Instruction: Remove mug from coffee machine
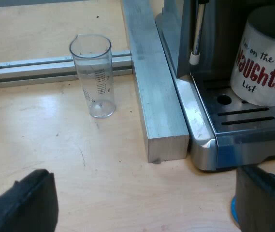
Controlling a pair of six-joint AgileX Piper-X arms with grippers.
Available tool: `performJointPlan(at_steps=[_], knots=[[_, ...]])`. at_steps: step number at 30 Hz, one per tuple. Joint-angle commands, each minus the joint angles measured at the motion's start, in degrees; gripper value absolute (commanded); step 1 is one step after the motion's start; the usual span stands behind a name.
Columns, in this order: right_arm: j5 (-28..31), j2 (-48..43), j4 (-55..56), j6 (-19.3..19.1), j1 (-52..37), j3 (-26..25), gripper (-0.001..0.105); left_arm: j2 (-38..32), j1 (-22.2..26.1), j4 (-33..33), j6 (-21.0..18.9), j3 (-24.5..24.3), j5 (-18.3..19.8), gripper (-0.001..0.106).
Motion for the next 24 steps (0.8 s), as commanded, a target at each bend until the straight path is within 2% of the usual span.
performJointPlan(at_steps=[1, 5, 9, 14, 16, 17, 21, 24], knots=[[0.0, -2.2, -1.0, -0.2, -0.2, -0.3, 0.066, -8.0, 0.0, -1.0, -0.1, -0.1, -0.1, 0.077], [0.0, -1.8, -0.7, 1.3, -0.2, -0.7, 0.066, -7.9, 0.0, -1.0, -0.1, -0.1, 2.0, 0.077], [-0.9, 1.2, 0.1, 2.1, -0.2, -3.0, 0.066, -6.5, -0.6, -0.9, -0.1, -0.1, 6.8, 0.077], [-4.5, 6.3, 0.1, 2.1, 2.4, -6.1, 0.066, -5.3, -2.5, -0.9, -0.5, -1.0, 8.5, 0.077], [-4.5, 8.3, 0.1, 1.9, 4.4, -7.3, 0.066, -4.2, -4.7, -1.4, -0.5, -2.2, 8.9, 0.077], [-4.5, 9.4, 0.0, 1.6, 5.6, -8.0, 0.066, -3.9, -5.5, -1.8, -0.5, -2.6, 9.3, 0.077], [-5.8, 13.5, 0.0, -3.6, 11.1, -10.5, 0.066, -2.4, -8.3, -3.1, -0.5, -3.9, 12.0, 0.077], [-6.0, 16.4, 0.0, -4.3, 15.5, -12.1, 0.066, -1.2, -10.0, -4.5, -0.5, -3.9, 14.1, 0.077]])
